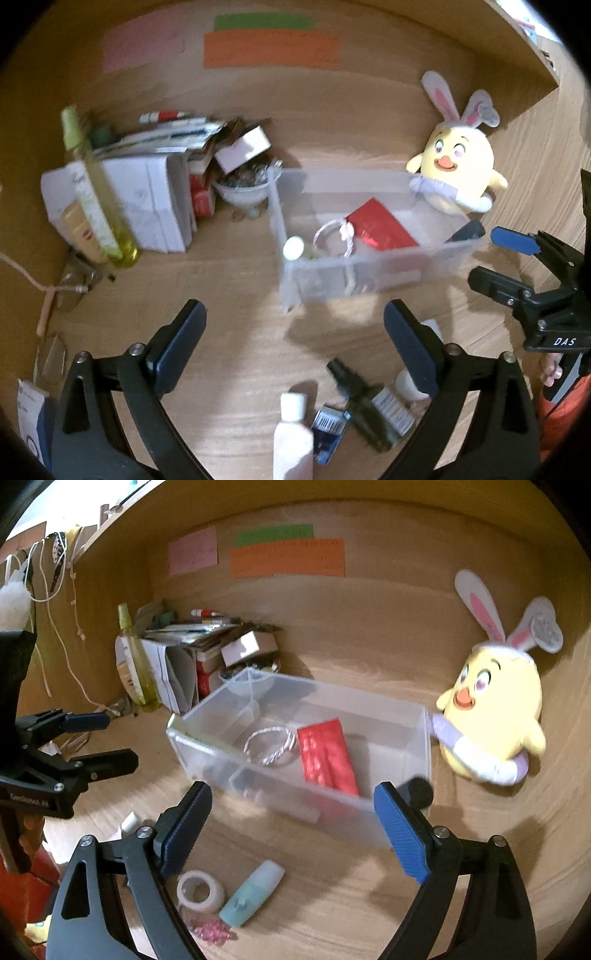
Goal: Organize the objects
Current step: 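Grasp the pink bottle with the left tool while the right tool grasps the mint-green bottle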
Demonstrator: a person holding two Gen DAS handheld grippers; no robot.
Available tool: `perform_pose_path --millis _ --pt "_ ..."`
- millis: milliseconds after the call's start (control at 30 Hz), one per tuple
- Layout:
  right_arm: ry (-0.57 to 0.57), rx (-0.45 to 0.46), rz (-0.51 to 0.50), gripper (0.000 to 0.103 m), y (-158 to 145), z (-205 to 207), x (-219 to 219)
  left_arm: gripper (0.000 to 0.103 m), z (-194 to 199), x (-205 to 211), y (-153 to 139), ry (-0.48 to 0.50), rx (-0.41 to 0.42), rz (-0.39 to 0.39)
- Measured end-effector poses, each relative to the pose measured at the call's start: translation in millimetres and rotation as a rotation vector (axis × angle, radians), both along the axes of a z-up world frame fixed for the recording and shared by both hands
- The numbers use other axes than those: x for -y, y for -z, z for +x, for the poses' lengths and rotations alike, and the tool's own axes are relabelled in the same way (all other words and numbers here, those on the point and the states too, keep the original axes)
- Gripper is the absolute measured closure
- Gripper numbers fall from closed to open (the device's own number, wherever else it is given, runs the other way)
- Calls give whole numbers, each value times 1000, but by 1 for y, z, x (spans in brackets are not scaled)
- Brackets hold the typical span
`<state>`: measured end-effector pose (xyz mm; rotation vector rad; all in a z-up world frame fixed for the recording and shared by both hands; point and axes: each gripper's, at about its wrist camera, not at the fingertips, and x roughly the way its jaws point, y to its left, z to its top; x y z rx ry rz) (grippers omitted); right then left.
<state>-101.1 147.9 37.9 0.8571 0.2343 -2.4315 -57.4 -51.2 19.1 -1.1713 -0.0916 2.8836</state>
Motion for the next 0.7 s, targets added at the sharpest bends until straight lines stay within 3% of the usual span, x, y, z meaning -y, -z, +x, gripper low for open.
perform_pose_path --millis 167,500,700 --pt "20 50 0 15 17 6 -3 5 11 9 16 -27 47 23" --pt "66 179 1 15 57 2 -6 5 29 15 46 -51 94 -4" --pt "69 216 7 15 69 3 -3 5 35 23 59 -53 118 46"
